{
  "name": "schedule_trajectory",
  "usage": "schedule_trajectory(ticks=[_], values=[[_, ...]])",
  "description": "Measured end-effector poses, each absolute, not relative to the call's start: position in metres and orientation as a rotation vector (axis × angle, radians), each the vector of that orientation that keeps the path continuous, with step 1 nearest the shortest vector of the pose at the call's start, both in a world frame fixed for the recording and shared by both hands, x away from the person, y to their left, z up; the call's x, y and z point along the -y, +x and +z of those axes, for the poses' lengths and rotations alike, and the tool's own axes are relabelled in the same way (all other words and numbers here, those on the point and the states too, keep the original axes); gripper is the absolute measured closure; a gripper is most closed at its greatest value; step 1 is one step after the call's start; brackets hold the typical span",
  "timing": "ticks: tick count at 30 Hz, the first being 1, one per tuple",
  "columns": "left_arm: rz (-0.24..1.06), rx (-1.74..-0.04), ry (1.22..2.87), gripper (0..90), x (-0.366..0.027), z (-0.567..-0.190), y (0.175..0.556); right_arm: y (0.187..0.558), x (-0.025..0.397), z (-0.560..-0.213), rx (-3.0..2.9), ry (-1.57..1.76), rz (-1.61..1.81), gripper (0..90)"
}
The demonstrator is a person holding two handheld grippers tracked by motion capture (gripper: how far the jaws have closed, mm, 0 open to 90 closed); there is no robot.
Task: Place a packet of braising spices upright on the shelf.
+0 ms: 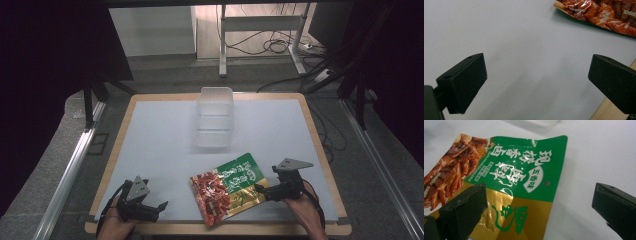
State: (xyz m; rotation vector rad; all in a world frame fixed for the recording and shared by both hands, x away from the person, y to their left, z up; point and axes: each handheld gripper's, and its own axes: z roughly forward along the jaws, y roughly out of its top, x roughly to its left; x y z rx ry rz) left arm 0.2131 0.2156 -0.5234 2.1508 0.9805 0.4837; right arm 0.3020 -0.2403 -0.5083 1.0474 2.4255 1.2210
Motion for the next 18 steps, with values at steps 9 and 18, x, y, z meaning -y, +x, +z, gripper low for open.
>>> schedule_trajectory(ticks=[9,18], values=[[0.478,-0.971,2.148,2.0,-0.216,-0.523,0.213,0.307,0.228,-0.516,-2.470,1.039,1.180,0.1],[0.476,-0.975,2.145,2.0,-0.216,-0.523,0.213,0.315,0.218,-0.521,-2.535,1.078,1.176,6.6]])
